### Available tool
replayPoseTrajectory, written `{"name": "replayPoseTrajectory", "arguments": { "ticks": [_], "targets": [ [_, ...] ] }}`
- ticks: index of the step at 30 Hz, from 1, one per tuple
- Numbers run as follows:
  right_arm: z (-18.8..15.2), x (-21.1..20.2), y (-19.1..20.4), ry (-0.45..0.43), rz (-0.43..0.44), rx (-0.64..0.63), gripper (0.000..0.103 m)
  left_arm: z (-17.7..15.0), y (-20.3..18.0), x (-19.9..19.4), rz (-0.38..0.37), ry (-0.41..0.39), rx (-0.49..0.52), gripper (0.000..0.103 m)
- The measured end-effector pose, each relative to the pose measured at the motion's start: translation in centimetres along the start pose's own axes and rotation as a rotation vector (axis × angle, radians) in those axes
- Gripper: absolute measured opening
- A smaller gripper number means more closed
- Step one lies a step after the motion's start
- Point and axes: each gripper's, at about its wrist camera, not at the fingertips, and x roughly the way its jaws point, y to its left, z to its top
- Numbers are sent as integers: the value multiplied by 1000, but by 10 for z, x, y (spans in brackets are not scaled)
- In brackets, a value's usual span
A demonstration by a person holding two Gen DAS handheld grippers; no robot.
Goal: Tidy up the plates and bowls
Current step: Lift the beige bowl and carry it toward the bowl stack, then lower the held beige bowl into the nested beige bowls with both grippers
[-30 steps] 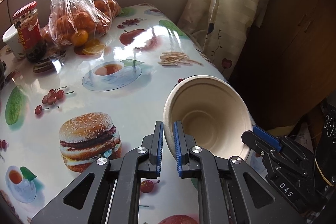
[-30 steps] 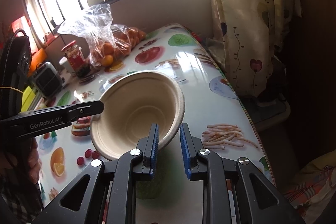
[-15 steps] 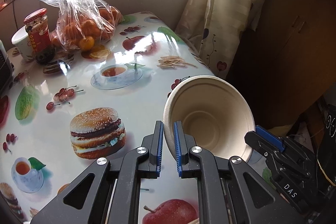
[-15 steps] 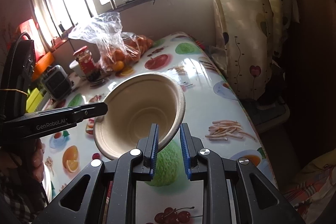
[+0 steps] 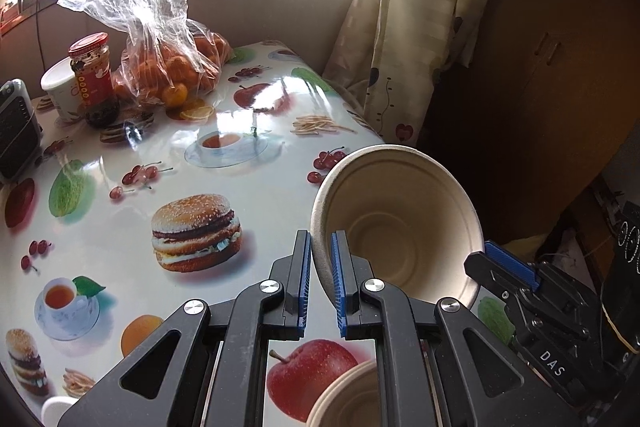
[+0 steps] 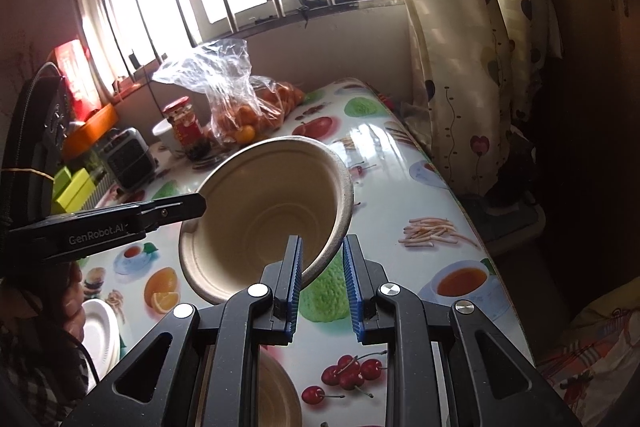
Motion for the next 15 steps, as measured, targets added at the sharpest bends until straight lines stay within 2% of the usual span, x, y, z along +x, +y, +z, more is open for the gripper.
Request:
{"name": "replayPoseTrajectory", "arguments": {
  "ticks": [15],
  "targets": [
    [-21,-39,17,-35,5,0,20,-26,-7,-37,-16,-33,16,11]
  ]
}}
